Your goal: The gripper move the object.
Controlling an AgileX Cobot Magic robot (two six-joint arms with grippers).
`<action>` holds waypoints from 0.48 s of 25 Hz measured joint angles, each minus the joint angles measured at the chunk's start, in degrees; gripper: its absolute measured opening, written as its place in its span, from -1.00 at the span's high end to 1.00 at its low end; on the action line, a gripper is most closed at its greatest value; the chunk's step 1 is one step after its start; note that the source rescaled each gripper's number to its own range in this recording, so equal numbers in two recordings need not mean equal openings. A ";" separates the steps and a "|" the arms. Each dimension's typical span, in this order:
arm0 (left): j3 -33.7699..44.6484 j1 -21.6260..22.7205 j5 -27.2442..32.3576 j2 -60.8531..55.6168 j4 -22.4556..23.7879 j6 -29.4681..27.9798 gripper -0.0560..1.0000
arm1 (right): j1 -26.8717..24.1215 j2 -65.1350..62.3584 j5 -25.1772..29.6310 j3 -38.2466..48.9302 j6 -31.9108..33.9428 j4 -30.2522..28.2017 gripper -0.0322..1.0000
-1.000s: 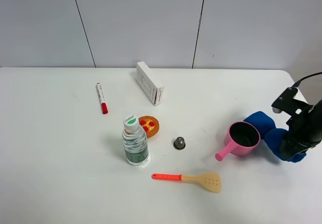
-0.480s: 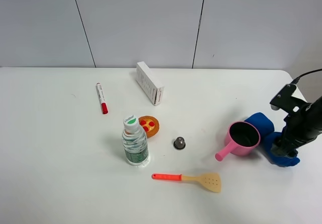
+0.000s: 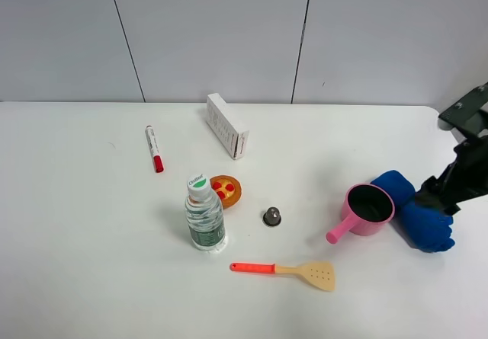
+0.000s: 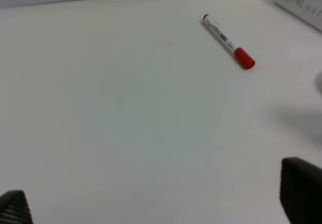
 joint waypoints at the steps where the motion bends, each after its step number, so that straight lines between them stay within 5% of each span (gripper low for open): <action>1: 0.00 0.00 0.00 0.00 0.00 0.00 -1.00 | 0.00 -2.74 1.27 0.00 0.00 0.68 -0.69; 12: 0.00 0.00 0.00 0.00 0.00 0.00 -1.00 | 0.00 -38.34 20.68 0.04 18.90 4.45 -0.69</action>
